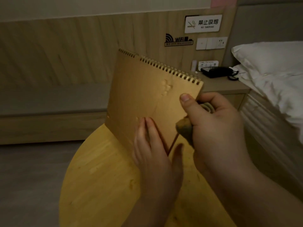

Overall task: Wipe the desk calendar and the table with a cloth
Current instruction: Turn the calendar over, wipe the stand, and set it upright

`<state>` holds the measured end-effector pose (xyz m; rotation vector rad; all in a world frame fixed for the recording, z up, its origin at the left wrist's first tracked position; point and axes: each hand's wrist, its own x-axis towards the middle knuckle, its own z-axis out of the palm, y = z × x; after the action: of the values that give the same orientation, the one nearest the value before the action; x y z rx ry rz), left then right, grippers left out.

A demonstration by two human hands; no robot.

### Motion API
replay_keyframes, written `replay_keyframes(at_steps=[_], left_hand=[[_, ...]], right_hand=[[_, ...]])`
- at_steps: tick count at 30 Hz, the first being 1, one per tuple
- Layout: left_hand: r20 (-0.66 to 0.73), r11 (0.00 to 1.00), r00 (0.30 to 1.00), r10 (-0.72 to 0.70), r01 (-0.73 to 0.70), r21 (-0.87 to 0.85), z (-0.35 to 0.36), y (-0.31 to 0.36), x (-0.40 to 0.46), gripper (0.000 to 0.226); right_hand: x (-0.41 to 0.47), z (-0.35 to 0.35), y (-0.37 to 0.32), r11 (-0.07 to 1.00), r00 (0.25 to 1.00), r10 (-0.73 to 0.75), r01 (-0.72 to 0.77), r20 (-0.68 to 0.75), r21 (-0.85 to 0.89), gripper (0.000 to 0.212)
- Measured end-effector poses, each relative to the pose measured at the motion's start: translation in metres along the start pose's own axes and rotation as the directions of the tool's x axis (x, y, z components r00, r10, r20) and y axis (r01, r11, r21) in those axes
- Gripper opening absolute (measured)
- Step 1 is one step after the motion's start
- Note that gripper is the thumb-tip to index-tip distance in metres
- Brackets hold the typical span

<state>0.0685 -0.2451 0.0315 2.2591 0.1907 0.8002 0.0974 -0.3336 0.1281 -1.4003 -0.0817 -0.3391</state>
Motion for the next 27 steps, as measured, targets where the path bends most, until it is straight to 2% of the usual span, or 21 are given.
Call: replay_keyframes(at_steps=[2, 5, 8, 10, 12, 14, 17, 19, 20, 21, 22, 23, 25, 27], left_hand=[[-0.117, 0.999, 0.993, 0.024, -0.028, -0.025, -0.006, -0.007, 0.003, 0.089], [-0.148, 0.988, 0.989, 0.014, -0.036, -0.15, -0.019, -0.017, 0.009, 0.071], [-0.072, 0.958, 0.997, -0.029, 0.007, -0.288, -0.036, -0.03, 0.023, 0.05], [0.035, 0.932, 0.999, -0.04, 0.051, -0.358, -0.05, -0.038, 0.032, 0.039], [0.135, 0.903, 0.99, -0.038, 0.092, -0.42, -0.058, -0.043, 0.035, 0.033], [0.176, 0.87, 0.983, -0.05, 0.13, -0.475, -0.061, -0.045, 0.035, 0.03], [0.194, 0.744, 0.968, -0.16, 0.248, -0.621, -0.063, -0.049, 0.041, 0.024], [0.223, 0.611, 0.939, -0.262, 0.341, -0.714, -0.069, -0.055, 0.049, 0.022], [0.244, 0.542, 0.92, -0.306, 0.379, -0.75, -0.073, -0.059, 0.053, 0.022], [0.272, 0.46, 0.906, -0.326, 0.403, -0.791, -0.075, -0.064, 0.057, 0.023], [0.309, 0.357, 0.894, -0.325, 0.419, -0.835, -0.078, -0.069, 0.06, 0.025], [0.343, 0.253, 0.883, -0.32, 0.428, -0.868, -0.081, -0.075, 0.062, 0.029], [0.412, 0.098, 0.862, -0.296, 0.456, -0.885, -0.086, -0.085, 0.064, 0.037], [0.474, 0.021, 0.847, -0.243, 0.493, -0.87, -0.089, -0.093, 0.063, 0.047]], right_hand=[[-0.01, 0.008, -0.012, 1.0, 0.998, -0.023, 0.023, 0.059, 0.012, 0.009], [-0.014, 0.013, -0.027, 1.0, 0.972, -0.014, 0.008, 0.236, 0.025, 0.01], [-0.008, 0.003, -0.027, 0.986, 0.937, 0.15, -0.167, 0.315, 0.026, 0.03], [-0.001, -0.006, -0.019, 0.955, 0.912, 0.279, -0.296, 0.302, 0.01, 0.029], [0.008, -0.013, -0.012, 0.882, 0.856, 0.424, -0.465, 0.297, 0.082, 0.028], [0.02, -0.018, -0.007, 0.762, 0.779, 0.54, -0.613, 0.319, 0.208, 0.033], [0.035, -0.029, -0.005, 0.622, 0.764, 0.568, -0.642, 0.307, 0.448, 0.018], [0.046, -0.04, 0.0, 0.647, 0.786, 0.548, -0.615, 0.286, 0.45, 0.027], [0.049, -0.044, 0.004, 0.722, 0.813, 0.521, -0.582, 0.261, 0.373, 0.029], [0.052, -0.048, 0.009, 0.826, 0.859, 0.465, -0.507, 0.213, 0.246, 0.029], [0.053, -0.052, 0.013, 0.924, 0.922, 0.352, -0.37, 0.162, 0.096, 0.032], [0.053, -0.055, 0.016, 0.979, 0.972, 0.201, -0.195, 0.125, -0.057, 0.036], [0.051, -0.06, 0.017, 0.953, 0.987, -0.066, 0.106, 0.146, -0.285, 0.04], [0.048, -0.062, 0.018, 0.878, 0.939, -0.257, 0.325, 0.228, -0.351, 0.035]])
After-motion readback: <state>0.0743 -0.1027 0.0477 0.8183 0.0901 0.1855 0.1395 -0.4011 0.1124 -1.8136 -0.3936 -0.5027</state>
